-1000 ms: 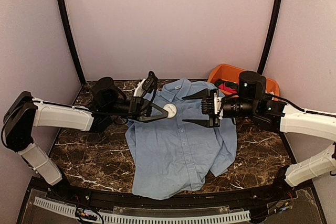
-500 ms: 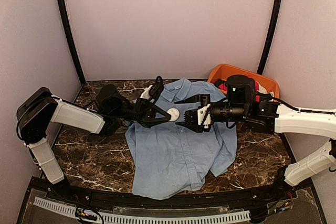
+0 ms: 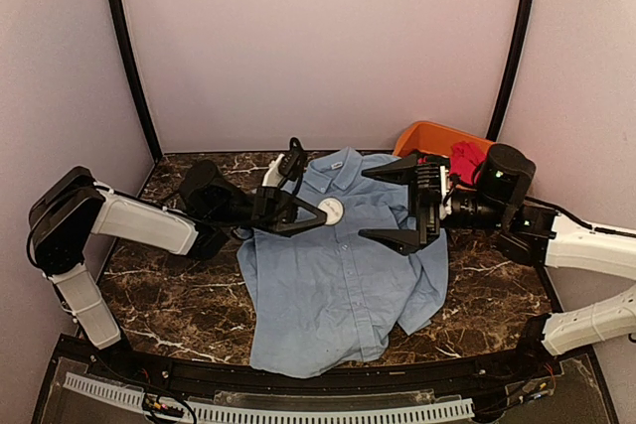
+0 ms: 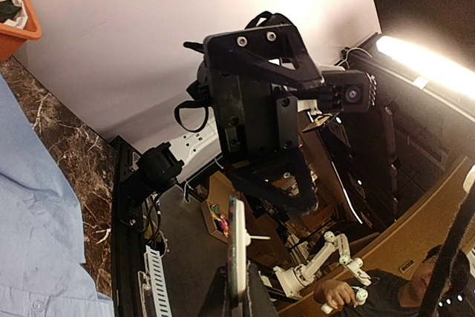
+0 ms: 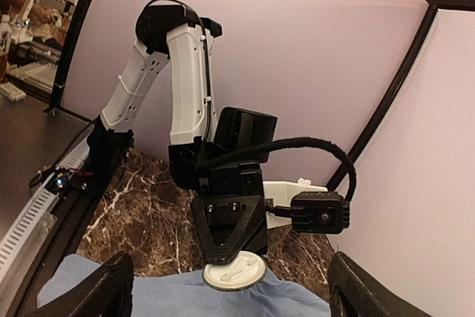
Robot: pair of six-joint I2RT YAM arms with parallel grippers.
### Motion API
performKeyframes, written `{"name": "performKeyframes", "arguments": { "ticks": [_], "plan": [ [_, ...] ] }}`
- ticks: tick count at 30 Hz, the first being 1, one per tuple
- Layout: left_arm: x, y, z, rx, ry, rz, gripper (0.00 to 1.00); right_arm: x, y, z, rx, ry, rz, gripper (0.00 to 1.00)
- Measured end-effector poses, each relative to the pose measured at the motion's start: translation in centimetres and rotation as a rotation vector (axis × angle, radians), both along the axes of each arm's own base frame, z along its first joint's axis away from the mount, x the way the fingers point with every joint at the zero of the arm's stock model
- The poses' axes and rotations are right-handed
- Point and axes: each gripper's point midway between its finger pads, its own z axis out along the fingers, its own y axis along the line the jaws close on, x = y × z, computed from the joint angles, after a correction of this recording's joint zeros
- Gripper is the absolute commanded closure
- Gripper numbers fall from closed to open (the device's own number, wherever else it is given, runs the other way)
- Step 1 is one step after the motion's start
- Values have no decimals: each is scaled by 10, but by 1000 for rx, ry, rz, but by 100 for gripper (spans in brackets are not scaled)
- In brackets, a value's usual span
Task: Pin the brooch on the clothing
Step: Pass from the left arm to the right
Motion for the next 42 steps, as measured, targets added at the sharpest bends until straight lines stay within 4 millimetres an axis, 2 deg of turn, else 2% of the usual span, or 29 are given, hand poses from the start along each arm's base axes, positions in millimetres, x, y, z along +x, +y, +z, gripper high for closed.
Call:
{"name": "performKeyframes", "arguments": {
  "ticks": [3, 7, 11, 14, 20, 26, 33, 36, 42],
  "plan": [
    [-8, -6, 10, -28, -44, -19, 99, -2, 0, 2, 37, 49, 36, 8],
    [-20, -16, 29, -67, -86, -63, 99, -1, 9, -11, 24, 91, 93, 7],
    [-34, -21, 32, -74, -95, -104, 99, 5, 14, -28, -5, 145, 155, 7],
    [-41, -23, 32, -73, -96, -125, 99, 1, 12, -26, 13, 152, 218, 8],
    [-46, -24, 34, -75, -96, -143, 99, -12, 16, -10, 50, 142, 373, 21],
    [-47, -26, 41, -86, -101, -150, 99, -18, 19, -11, 55, 167, 465, 38],
    [-48, -25, 41, -84, -102, -157, 99, -21, 19, -7, 78, 187, 511, 41],
    [-49, -25, 41, -83, -103, -159, 99, -21, 19, -6, 87, 199, 524, 47],
    [-50, -25, 41, -83, -104, -162, 99, -20, 21, -6, 96, 223, 545, 49]
  ]
}}
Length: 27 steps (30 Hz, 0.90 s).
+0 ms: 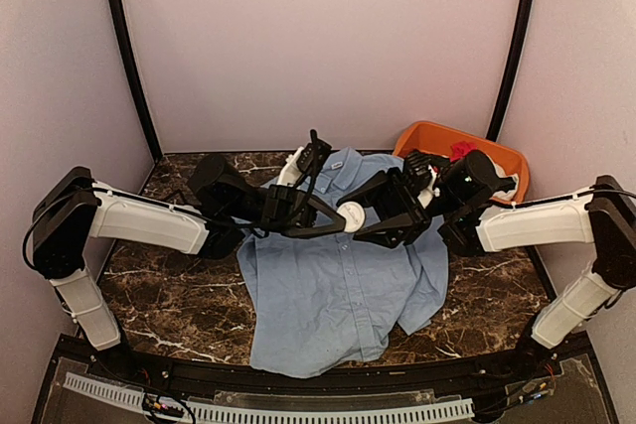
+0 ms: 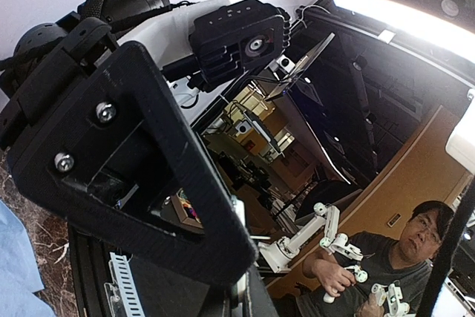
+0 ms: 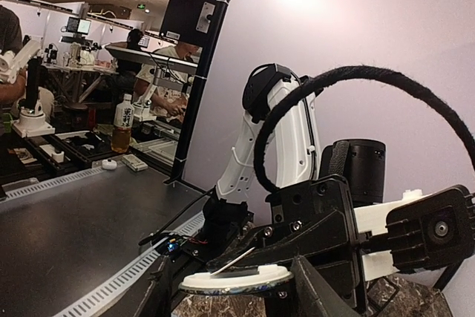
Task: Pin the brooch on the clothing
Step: Pass from the left arm to the right
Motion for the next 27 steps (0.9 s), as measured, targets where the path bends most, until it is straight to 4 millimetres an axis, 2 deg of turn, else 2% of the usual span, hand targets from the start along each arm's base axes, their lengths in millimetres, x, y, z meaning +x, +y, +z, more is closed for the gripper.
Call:
{"name": "performKeyframes", "arguments": {
  "ticks": [1, 4, 7, 9, 11, 13, 14, 21, 24, 27],
  "plan": [
    [0, 0, 0, 0, 0, 0, 99, 0, 0, 0, 2, 3, 2, 53],
    [0, 0, 0, 1, -1, -3, 99, 1, 1, -1, 0, 16, 10, 70],
    [-1, 1, 1, -8, -14, -4, 99, 2, 2, 1, -1, 22, 20, 79],
    [-1, 1, 1, -13, -19, -3, 94, 2, 3, 2, -6, 27, 29, 80],
    [-1, 1, 2, -15, -20, -1, 78, 2, 3, 3, -8, 33, 31, 80],
    [-1, 1, 2, -17, -21, 0, 66, 2, 3, 3, -11, 38, 33, 80],
    [0, 1, 1, -13, -14, 1, 63, 1, 4, 3, -15, 42, 35, 81],
    [9, 2, -10, 13, 30, 37, 60, 2, 8, 8, -57, 70, -2, 83],
    [11, 3, -9, 7, 31, 48, 58, 5, 9, 9, -80, 83, -31, 83],
    [20, 6, -8, 4, 43, 74, 52, 11, 12, 13, -113, 86, -101, 83]
  ]
}}
